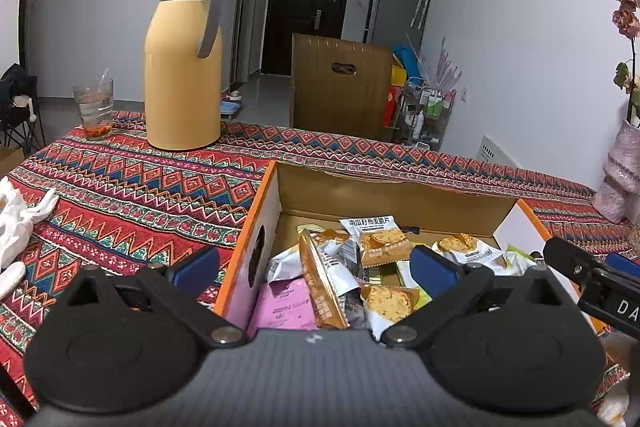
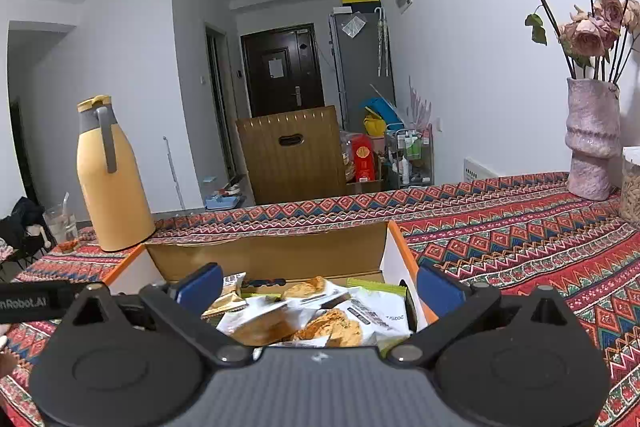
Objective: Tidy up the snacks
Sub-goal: 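Open both grippers to drop the bags into the box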
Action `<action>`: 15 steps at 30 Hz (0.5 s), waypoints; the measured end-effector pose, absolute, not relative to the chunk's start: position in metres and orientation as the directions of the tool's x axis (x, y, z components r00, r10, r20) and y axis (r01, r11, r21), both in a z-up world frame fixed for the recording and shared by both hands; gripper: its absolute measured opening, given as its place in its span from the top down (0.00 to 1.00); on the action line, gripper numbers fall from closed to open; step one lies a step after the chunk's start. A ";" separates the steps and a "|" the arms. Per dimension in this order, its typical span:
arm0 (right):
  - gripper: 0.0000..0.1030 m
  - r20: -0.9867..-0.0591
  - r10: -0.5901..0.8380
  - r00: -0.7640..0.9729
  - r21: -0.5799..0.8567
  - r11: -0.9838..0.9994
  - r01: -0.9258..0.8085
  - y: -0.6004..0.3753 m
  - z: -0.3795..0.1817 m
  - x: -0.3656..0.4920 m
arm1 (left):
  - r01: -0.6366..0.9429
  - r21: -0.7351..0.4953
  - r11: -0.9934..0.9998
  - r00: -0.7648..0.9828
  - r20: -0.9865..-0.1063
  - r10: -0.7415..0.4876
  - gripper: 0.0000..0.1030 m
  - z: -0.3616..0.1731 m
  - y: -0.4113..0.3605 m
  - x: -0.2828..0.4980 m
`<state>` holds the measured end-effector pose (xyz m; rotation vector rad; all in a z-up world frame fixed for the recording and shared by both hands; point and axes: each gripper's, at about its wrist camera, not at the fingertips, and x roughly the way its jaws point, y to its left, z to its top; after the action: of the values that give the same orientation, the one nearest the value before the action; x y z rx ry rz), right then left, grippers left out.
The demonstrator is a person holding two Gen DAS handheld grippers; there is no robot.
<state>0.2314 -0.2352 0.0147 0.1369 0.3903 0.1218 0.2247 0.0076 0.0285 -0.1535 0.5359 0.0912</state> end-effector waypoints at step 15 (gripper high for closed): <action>0.00 -0.346 0.164 0.924 0.123 0.984 -0.128 -0.240 0.036 0.162 | -0.113 -0.065 0.991 0.886 -0.459 0.071 0.00 0.053 0.016 0.142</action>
<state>0.1618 -0.2404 0.0357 0.0992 0.3636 0.1500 0.1416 0.0157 0.0535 -0.0906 0.4736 0.0963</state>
